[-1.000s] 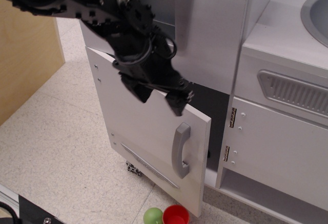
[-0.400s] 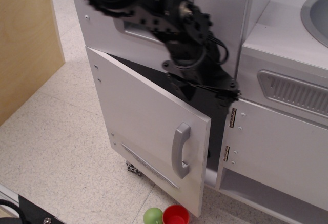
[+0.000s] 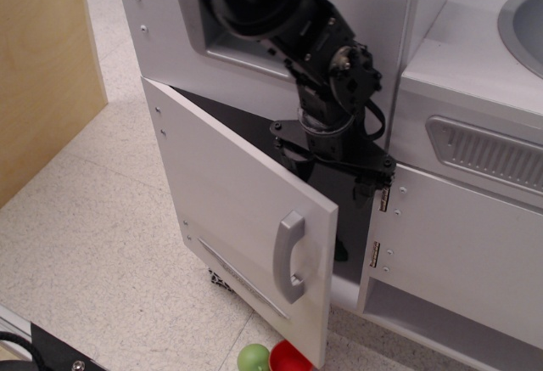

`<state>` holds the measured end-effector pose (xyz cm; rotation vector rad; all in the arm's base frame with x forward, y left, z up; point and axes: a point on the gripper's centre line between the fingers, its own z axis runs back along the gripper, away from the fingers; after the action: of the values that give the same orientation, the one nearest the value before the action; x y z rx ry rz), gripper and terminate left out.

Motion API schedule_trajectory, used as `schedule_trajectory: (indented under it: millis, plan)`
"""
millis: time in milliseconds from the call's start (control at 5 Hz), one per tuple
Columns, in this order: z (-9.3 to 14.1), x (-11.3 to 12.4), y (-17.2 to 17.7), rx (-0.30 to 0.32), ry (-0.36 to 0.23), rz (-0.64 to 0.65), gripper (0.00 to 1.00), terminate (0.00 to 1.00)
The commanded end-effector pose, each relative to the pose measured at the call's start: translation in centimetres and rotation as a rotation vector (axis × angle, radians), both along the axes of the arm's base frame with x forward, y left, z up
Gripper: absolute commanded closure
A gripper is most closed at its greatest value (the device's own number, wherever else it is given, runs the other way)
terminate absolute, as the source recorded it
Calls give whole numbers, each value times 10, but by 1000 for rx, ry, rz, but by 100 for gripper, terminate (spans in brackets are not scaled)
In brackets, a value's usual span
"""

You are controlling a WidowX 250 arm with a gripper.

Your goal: Open low fridge

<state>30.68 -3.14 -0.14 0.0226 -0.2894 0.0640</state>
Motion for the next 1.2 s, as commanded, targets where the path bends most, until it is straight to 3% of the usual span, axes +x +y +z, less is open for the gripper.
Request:
schedule_trajectory:
  millis: [0, 400, 1000]
  plan:
    - [-3, -14, 40, 38, 24, 8, 0, 0]
    - [-18, -42, 80, 61, 95, -40, 0, 0]
    - [-29, -74, 132, 147, 75, -97, 0, 0]
